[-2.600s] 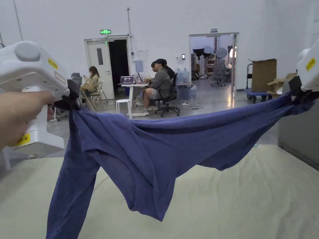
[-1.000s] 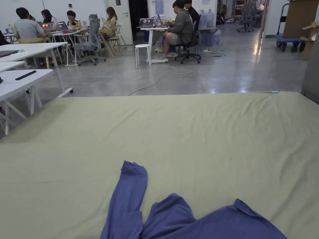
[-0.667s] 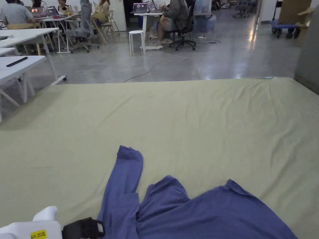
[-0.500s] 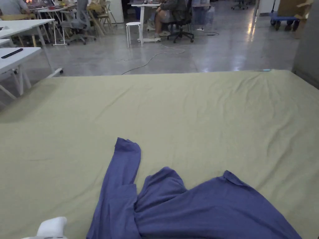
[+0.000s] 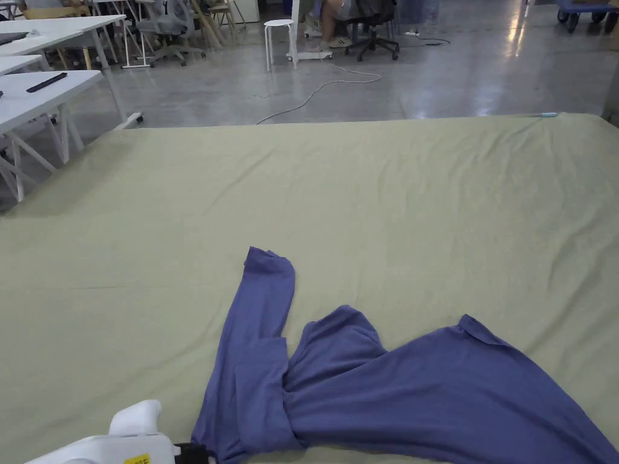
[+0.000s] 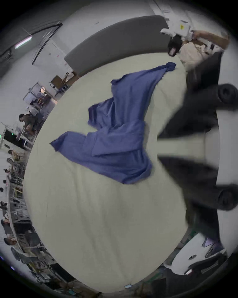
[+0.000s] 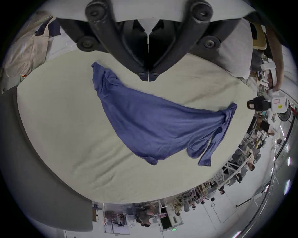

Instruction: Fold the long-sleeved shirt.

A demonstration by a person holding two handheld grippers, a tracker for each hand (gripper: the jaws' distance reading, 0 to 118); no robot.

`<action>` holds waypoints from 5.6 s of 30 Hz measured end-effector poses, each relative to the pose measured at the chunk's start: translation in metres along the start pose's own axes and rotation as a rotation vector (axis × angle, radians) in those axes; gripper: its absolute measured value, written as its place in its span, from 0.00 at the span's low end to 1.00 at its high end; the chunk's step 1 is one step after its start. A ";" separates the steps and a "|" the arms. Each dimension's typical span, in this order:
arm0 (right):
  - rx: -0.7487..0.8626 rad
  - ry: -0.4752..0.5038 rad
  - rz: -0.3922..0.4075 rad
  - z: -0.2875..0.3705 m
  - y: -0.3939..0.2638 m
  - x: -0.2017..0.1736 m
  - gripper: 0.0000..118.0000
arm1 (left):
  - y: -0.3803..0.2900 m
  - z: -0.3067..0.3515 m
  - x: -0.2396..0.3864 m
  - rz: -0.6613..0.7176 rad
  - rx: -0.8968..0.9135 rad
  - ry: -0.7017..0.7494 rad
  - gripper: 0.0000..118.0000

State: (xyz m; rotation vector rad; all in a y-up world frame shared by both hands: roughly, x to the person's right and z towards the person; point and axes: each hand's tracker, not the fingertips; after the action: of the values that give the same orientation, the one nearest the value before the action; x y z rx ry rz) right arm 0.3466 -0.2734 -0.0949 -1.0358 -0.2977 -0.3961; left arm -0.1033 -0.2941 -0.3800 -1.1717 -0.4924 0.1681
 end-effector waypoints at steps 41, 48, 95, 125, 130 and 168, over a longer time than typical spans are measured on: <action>0.024 -0.075 0.191 -0.107 0.265 -0.030 0.00 | 0.103 -0.029 0.018 -0.258 0.135 0.095 0.00; 0.317 -0.118 0.213 0.080 0.291 -0.012 0.00 | 0.192 0.028 0.101 -0.404 0.277 -0.021 0.00; 0.139 -0.139 0.094 -0.082 0.144 0.065 0.00 | 0.157 -0.099 0.073 -0.428 -0.061 0.000 0.00; -0.235 -0.053 -0.025 -0.079 0.015 0.073 0.89 | 0.034 -0.059 0.010 -0.200 -0.098 0.007 0.95; 0.023 -0.193 0.017 0.000 0.029 0.056 0.93 | 0.021 0.000 0.014 -0.124 0.039 -0.113 0.98; -0.062 0.042 -0.184 -0.080 -0.006 0.050 0.00 | 0.326 -0.322 0.140 -0.331 -0.107 0.243 0.58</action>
State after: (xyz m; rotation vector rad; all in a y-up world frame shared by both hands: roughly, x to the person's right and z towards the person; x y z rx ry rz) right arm 0.3924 -0.3544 -0.1078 -1.0631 -0.3459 -0.5959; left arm 0.2069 -0.3846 -0.7333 -1.1786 -0.4768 -0.2860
